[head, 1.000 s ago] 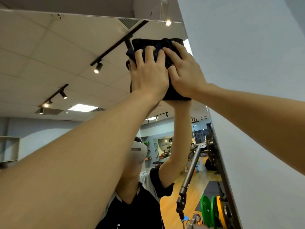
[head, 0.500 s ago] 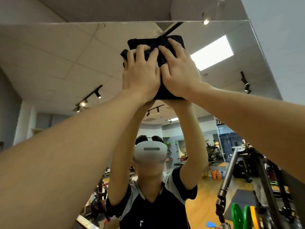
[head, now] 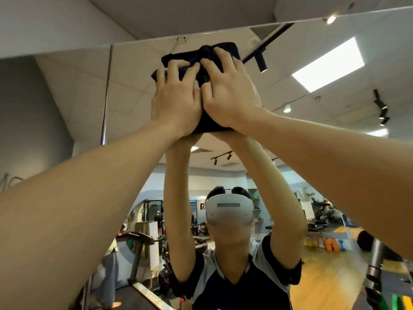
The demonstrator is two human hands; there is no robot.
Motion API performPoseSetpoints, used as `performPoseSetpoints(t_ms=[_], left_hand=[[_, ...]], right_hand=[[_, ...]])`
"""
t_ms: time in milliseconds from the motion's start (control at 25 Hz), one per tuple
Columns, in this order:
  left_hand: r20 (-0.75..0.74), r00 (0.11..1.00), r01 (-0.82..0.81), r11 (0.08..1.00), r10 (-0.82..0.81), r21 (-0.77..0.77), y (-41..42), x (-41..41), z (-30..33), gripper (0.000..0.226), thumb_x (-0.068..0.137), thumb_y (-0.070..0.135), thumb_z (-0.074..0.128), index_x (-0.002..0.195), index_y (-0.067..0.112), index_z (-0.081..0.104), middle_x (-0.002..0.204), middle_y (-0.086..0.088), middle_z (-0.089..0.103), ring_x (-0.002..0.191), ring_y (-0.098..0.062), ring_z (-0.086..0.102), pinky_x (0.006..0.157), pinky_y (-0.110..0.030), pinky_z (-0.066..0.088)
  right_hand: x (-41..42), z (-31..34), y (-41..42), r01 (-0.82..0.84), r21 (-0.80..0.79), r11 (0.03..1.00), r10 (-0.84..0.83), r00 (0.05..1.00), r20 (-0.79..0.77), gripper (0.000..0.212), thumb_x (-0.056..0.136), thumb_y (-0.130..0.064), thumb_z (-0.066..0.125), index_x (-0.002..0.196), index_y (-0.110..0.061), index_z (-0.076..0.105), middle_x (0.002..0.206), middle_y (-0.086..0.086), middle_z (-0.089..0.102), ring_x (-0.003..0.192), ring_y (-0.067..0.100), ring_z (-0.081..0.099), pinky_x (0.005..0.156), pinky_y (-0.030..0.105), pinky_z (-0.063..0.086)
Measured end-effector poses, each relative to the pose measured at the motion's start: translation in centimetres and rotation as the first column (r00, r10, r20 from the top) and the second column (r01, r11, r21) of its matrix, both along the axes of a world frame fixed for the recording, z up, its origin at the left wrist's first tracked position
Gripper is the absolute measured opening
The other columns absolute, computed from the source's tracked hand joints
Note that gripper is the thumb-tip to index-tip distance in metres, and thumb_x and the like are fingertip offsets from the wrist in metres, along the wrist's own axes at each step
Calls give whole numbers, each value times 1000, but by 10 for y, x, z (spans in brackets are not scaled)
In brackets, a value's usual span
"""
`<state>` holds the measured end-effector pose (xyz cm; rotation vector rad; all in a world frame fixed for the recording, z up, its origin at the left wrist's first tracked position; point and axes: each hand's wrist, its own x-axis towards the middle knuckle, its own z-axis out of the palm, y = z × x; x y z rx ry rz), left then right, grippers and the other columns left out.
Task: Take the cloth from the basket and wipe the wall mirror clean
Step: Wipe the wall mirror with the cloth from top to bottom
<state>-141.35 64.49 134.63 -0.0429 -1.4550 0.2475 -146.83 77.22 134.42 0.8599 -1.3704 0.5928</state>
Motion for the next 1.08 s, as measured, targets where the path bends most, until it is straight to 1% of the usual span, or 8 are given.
performPoseSetpoints(t_ms=[120,280,440,640,800,920,1000,1080], left_hand=[[0,1000,-19,1000,19,0,-42,23,2,47,108,31,35,154,25,44,153,-3,38,136,-27,36,96,-38,47],[-6,1000,-17,1000,17,11,-93,50,2,47,108,30,34,153,25,45,152,-4,38,137,-27,36,99,-35,41],[-25,999,-29,999,29,31,-137,70,2,46,109,30,35,153,25,46,152,-3,38,138,-27,35,98,-30,35],[-49,999,-6,999,8,39,-142,71,-3,45,109,29,36,153,24,46,152,-5,39,138,-26,35,98,-24,31],[-47,999,-19,999,22,48,-146,75,-21,47,108,31,35,153,24,46,151,-6,40,135,-28,37,97,-23,30],[-37,999,-3,999,5,53,-149,76,-43,51,105,30,35,153,23,47,150,-6,41,134,-29,38,97,-25,33],[-36,999,-7,998,9,64,-152,78,-59,53,103,31,33,153,22,47,150,-6,42,132,-31,38,97,-25,31],[-34,999,-9,998,10,56,-154,78,-71,56,101,32,30,153,21,48,150,-7,43,132,-32,39,98,-24,30]], right_hand=[[22,3,-43,-12,3,1000,12,1000,-10,66,96,-41,28,155,-17,43,168,15,27,152,40,27,126,50,24],[47,7,-94,23,12,1000,-22,999,-36,69,94,-43,21,152,-16,45,167,18,28,151,43,29,125,50,23],[65,7,-136,43,28,999,-42,998,-49,64,97,-42,25,152,-16,46,167,17,28,149,43,31,124,50,25],[64,5,-143,14,13,1000,-13,998,-61,59,101,-41,32,155,-19,42,168,13,27,150,38,31,123,44,27],[67,-11,-144,4,30,1000,-2,998,-69,59,102,-42,34,156,-19,42,169,11,26,150,36,30,121,43,30],[70,-32,-145,26,33,999,-23,997,-71,61,101,-43,32,156,-18,42,169,13,26,150,37,30,121,45,29],[73,-48,-146,31,53,998,-28,998,-60,63,101,-44,30,158,-18,40,170,13,25,153,38,27,123,47,26],[74,-61,-148,24,51,998,-21,998,-56,69,98,-46,21,157,-17,40,169,14,26,152,40,27,124,50,26]])
